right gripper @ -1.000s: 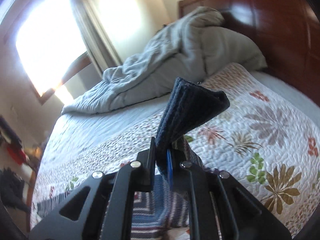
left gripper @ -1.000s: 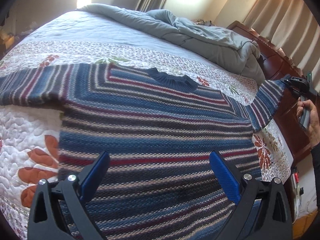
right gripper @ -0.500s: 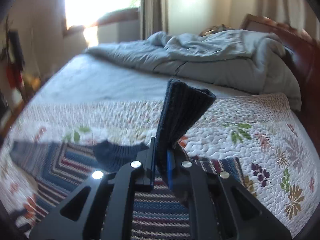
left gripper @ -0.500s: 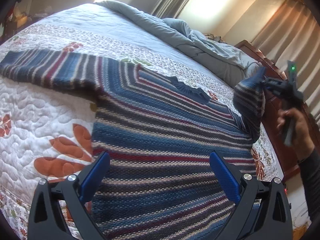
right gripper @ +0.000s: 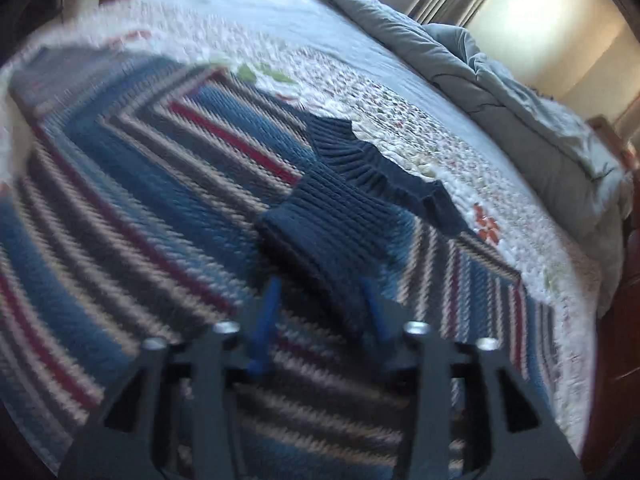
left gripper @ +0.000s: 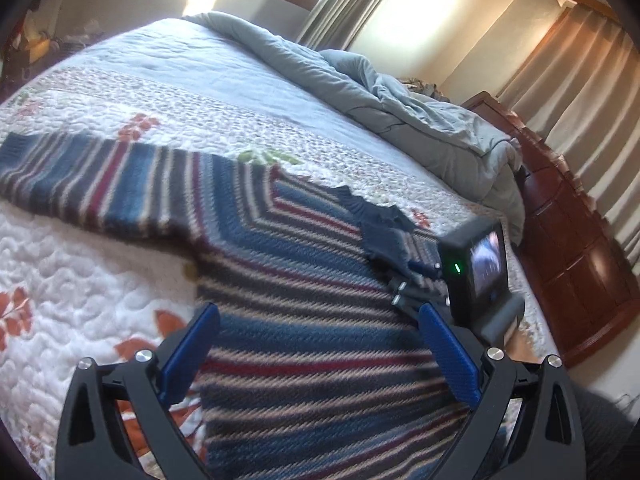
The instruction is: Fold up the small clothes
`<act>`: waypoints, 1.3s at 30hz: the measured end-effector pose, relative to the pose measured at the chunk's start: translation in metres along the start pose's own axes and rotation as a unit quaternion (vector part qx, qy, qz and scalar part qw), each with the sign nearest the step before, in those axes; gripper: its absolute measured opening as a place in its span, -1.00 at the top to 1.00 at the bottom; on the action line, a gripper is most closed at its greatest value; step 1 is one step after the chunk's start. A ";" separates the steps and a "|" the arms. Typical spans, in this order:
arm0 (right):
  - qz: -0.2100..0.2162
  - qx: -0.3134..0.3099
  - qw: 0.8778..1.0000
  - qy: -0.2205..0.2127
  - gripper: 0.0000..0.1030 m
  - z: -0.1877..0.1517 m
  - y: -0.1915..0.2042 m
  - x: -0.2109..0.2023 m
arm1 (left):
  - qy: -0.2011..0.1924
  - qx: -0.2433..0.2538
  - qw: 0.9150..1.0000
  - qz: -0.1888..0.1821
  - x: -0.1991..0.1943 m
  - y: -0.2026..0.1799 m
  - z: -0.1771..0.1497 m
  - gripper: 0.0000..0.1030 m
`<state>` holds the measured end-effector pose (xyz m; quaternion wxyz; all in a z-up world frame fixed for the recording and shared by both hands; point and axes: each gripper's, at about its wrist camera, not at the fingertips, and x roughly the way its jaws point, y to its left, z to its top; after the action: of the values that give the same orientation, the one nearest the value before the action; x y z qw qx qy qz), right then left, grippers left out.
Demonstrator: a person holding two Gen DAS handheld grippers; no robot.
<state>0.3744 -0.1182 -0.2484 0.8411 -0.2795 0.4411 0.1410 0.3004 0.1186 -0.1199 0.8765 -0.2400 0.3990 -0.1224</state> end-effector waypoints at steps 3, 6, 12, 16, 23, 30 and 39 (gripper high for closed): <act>0.091 0.136 0.985 -0.057 -0.37 -0.027 -0.038 -0.040 | 0.016 -0.024 0.999 -0.038 0.024 -0.010 0.020 -0.93; 0.172 0.288 0.939 -0.075 -0.37 -0.073 -0.075 -0.053 | 0.069 -0.076 0.990 -0.100 0.076 -0.023 0.038 -0.93; 0.297 0.437 0.844 -0.093 -0.21 -0.147 -0.077 -0.049 | 0.163 -0.163 0.964 -0.132 0.194 -0.039 0.044 -0.93; 0.324 0.405 0.847 -0.118 -0.24 -0.138 -0.064 -0.058 | 0.164 -0.190 0.960 -0.124 0.233 -0.047 0.039 -0.93; 0.338 0.397 0.846 -0.110 -0.25 -0.138 -0.055 -0.058 | 0.148 -0.176 0.970 -0.077 0.249 -0.054 0.041 0.29; 0.343 0.407 0.840 -0.111 -0.28 -0.142 -0.060 -0.057 | 0.135 -0.139 0.980 -0.051 0.247 -0.063 0.055 0.83; 0.344 0.405 0.840 -0.110 -0.29 -0.138 -0.060 -0.053 | 0.109 -0.099 0.988 -0.044 0.218 -0.054 0.090 0.84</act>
<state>0.2817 -0.2481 -0.2466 0.8195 0.2733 0.4313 0.2601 0.5092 0.0134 -0.1805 0.7937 -0.3282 0.4909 -0.1462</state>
